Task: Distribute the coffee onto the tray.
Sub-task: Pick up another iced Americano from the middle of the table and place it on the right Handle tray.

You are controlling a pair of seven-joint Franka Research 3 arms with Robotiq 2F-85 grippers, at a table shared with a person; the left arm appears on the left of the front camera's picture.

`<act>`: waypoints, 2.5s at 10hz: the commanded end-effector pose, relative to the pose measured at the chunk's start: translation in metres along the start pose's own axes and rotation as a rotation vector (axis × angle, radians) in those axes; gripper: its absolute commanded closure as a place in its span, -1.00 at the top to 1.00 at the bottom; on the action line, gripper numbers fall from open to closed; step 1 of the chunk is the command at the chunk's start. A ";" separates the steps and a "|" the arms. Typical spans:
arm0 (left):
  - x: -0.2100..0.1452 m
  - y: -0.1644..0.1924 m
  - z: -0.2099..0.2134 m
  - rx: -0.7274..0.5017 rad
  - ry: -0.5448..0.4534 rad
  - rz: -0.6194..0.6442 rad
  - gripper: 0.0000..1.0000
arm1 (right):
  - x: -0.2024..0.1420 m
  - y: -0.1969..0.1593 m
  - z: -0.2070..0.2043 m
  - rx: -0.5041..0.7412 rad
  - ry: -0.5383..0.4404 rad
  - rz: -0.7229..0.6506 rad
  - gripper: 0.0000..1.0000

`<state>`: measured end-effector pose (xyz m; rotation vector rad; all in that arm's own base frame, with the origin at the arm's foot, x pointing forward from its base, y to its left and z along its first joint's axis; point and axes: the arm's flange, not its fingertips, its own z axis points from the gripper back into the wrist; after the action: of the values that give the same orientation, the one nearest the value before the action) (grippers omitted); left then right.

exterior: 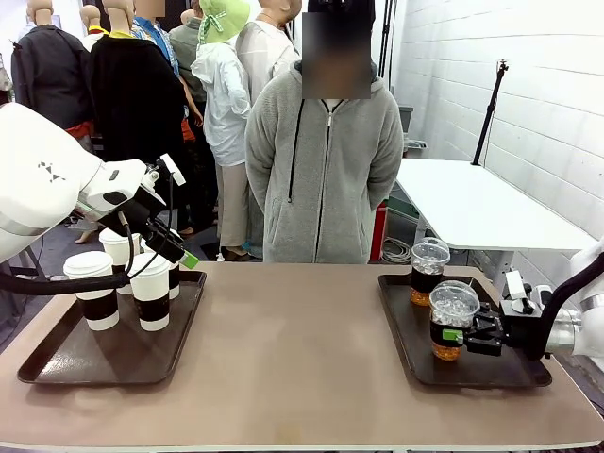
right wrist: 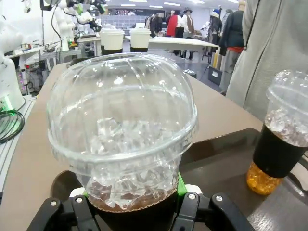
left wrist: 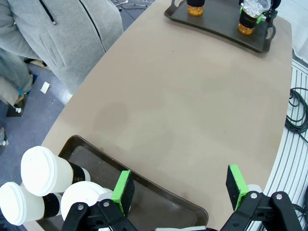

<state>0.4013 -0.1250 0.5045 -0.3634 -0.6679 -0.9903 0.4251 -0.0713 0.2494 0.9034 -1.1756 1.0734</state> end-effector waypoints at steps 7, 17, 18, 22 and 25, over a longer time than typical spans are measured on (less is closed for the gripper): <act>-0.003 0.004 -0.002 -0.018 -0.025 -0.017 1.00 | -0.013 -0.007 -0.003 -0.045 -0.064 -0.010 0.27; -0.003 0.004 -0.002 -0.018 -0.025 -0.017 1.00 | -0.019 -0.006 -0.002 -0.011 -0.079 -0.069 1.00; -0.003 0.004 -0.002 -0.018 -0.025 -0.017 1.00 | -0.019 -0.003 0.000 -0.014 -0.075 -0.079 1.00; -0.003 0.004 -0.002 -0.018 -0.025 -0.017 1.00 | -0.022 0.015 0.025 -0.058 -0.059 -0.122 1.00; -0.003 0.004 -0.002 -0.018 -0.025 -0.017 1.00 | -0.025 0.031 0.048 -0.107 -0.061 -0.138 1.00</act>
<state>0.4013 -0.1250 0.5045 -0.3635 -0.6679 -0.9903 0.3925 -0.1101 0.2261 0.9216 -1.1908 0.8929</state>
